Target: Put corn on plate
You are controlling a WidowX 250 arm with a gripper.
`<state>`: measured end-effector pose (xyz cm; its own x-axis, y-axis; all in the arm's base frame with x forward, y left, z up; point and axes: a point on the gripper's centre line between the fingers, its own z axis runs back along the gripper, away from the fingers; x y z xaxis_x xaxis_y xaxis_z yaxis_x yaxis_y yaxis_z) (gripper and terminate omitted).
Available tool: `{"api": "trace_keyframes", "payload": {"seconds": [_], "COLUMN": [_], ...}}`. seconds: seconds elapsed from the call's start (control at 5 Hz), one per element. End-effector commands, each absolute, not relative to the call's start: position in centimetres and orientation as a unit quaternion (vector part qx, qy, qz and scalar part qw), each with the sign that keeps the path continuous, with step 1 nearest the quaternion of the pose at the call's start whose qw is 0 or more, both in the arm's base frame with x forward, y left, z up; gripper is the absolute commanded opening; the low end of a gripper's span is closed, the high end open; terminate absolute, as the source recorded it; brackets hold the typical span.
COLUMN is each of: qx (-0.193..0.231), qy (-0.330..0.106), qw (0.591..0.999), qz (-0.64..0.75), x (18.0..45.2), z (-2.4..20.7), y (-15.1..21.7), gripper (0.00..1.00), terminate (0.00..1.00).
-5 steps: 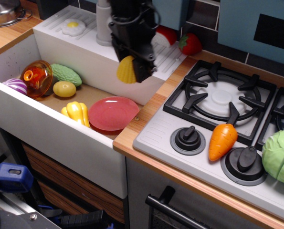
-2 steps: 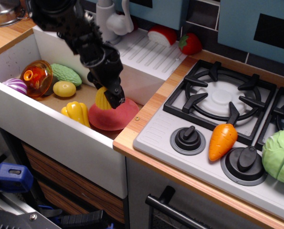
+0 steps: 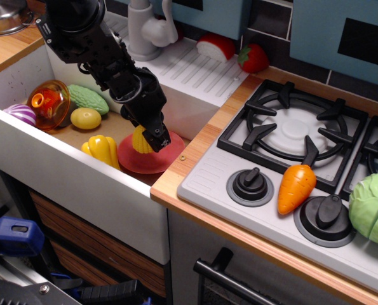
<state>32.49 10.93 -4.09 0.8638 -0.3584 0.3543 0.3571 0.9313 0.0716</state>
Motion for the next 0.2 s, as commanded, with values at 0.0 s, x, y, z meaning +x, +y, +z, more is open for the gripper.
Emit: {"api": "trace_keyframes", "payload": {"seconds": [0.0], "qx": [0.012], "qy": [-0.198], "qw": [0.963], "qz": [-0.182], "x": [33.35], "z": [-2.63], "y": [11.48], "gripper": [1.00], "terminate": [1.00]}}
